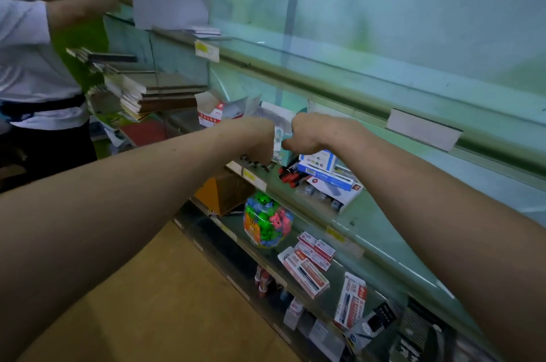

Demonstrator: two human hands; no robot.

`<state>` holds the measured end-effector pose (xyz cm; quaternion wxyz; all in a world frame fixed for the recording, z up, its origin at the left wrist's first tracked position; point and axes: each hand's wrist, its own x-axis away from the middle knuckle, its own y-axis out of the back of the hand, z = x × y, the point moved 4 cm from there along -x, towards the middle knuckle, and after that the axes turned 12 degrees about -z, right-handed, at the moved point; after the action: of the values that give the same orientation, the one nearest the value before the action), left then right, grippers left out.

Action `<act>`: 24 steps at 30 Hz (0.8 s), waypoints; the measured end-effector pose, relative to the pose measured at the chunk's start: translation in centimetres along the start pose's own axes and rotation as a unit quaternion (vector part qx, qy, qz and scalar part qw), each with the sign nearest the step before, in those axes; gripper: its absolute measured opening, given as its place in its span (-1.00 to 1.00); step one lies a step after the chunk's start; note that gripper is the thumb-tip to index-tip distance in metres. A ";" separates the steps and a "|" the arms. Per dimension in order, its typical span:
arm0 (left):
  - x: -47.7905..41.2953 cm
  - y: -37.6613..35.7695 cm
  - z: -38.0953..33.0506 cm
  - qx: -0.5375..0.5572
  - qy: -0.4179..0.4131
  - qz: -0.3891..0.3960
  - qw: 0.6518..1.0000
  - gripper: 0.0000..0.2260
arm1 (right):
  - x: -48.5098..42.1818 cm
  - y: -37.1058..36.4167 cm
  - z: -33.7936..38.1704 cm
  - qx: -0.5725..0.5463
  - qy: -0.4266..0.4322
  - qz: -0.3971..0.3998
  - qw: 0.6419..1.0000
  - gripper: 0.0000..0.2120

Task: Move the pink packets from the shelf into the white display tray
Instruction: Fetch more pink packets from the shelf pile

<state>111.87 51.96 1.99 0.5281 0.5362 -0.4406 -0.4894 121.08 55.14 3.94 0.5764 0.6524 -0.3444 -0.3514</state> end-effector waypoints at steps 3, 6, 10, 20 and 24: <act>-2.1 0.8 2.7 -0.016 -0.035 -0.016 0.999 -0.78 | -1.4 1.5 2.2 0.008 -0.008 -0.027 1.000 -0.77; -3.2 1.7 4.8 -0.023 -0.063 -0.020 0.998 -0.73 | -2.5 3.1 3.8 0.018 -0.023 -0.053 0.998 -0.75; -4.0 4.0 7.0 0.032 -0.066 -0.073 0.995 -0.50 | -4.0 4.9 4.7 0.026 -0.063 -0.070 0.995 -0.71; -10.3 7.2 7.9 0.069 -0.089 -0.131 0.985 -0.44 | -9.1 8.2 3.7 0.038 -0.113 -0.123 0.985 -0.72; -13.7 8.5 9.0 0.029 -0.077 -0.148 0.986 -0.43 | -12.2 8.8 2.7 0.027 -0.120 -0.133 0.984 -0.68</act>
<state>101.47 63.85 11.60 0.3987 0.5712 -0.4101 -0.5887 112.05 63.32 13.24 0.4616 0.6609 -0.3301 -0.4912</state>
